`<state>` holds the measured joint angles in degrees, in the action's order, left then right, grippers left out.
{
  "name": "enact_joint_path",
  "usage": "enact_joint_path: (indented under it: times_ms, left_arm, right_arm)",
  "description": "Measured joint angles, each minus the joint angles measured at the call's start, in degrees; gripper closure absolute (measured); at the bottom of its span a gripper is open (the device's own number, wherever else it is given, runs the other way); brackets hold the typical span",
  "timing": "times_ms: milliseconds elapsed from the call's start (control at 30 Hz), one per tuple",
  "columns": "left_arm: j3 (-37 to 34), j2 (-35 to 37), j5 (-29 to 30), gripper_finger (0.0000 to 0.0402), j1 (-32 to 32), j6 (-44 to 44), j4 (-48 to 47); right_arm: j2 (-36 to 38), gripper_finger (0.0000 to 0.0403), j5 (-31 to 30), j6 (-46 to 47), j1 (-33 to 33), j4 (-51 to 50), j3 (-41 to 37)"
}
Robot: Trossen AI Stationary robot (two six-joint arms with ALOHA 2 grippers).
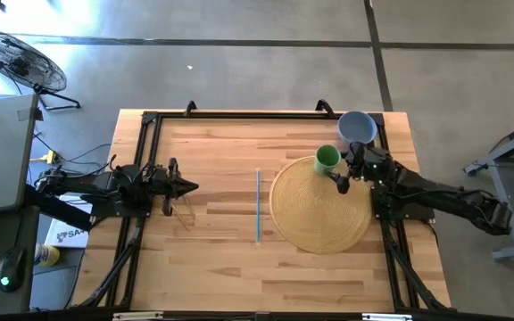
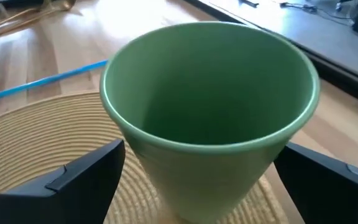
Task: Pick & Place Utensil
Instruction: Put the green cup on the brown table mat
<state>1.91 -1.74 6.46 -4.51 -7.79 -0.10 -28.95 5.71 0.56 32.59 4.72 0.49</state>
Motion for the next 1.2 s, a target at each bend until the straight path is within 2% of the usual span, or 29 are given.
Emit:
enact_joint_path:
  times_ms: [400, 967, 1200]
  left_arm:
    - [0.00, 0.01, 0.00, 0.0401, 0.00, 0.00, 0.00]
    - [0.00, 0.00, 0.02, 0.0401, 0.00, 0.00, 0.02]
    - [-0.02, 0.00, 0.02, 0.0401, 0.00, 0.00, 0.02]
  right_arm:
    - [-4.82, 0.0004, -6.40, 0.63, -2.07, 3.82, 0.00]
    - [-21.71, 0.0003, -6.22, -3.59, -2.07, 24.68, -0.02]
    - [-28.92, 0.0003, -3.30, -3.59, -2.07, 33.18, -0.04]
